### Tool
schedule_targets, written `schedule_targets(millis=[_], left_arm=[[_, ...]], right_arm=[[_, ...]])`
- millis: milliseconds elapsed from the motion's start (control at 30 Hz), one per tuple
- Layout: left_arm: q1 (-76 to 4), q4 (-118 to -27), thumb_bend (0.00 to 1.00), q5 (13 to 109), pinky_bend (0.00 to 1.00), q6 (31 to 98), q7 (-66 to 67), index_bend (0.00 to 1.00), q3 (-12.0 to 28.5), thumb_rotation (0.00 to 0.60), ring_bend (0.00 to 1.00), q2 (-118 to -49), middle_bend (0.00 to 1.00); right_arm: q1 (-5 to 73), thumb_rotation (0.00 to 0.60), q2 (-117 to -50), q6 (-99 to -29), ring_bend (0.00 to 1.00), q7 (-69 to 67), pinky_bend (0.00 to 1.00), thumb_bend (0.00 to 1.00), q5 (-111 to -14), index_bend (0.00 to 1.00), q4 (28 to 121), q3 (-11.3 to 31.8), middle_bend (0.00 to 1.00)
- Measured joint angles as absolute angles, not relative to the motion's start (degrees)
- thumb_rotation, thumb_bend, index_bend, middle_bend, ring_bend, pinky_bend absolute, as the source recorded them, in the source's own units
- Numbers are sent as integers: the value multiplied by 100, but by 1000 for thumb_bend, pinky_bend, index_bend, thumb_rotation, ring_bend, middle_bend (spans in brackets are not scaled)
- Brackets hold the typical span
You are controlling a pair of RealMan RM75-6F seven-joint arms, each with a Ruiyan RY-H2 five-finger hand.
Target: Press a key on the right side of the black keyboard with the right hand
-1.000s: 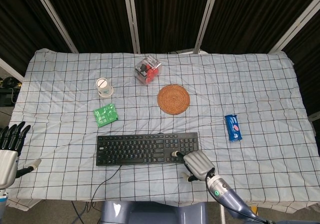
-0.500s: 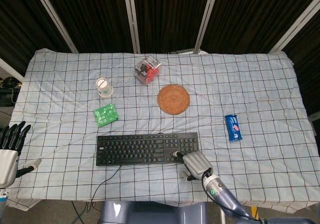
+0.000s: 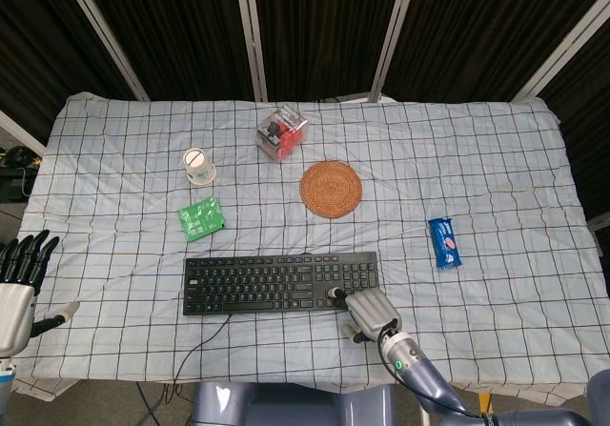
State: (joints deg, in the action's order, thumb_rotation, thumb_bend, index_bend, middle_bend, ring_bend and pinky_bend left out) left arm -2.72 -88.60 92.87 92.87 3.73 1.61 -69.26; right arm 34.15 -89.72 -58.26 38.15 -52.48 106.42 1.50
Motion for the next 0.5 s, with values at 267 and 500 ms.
schedule_targets(millis=[267,500], left_arm=[[-277,-8865,75,9305,0,9297,371,0,161,600,0,-6920,0],[-271,-8868,77,9313,0,9304,348,0,151,600,0,-6908,0]], right_arm=[[3452,600,-9068,-5985,849,4023,721,421,-5143,177,10601,33,852],[3473,600,-9122,-6156,848,4159,721,421,-4993,178,10642,5,852]])
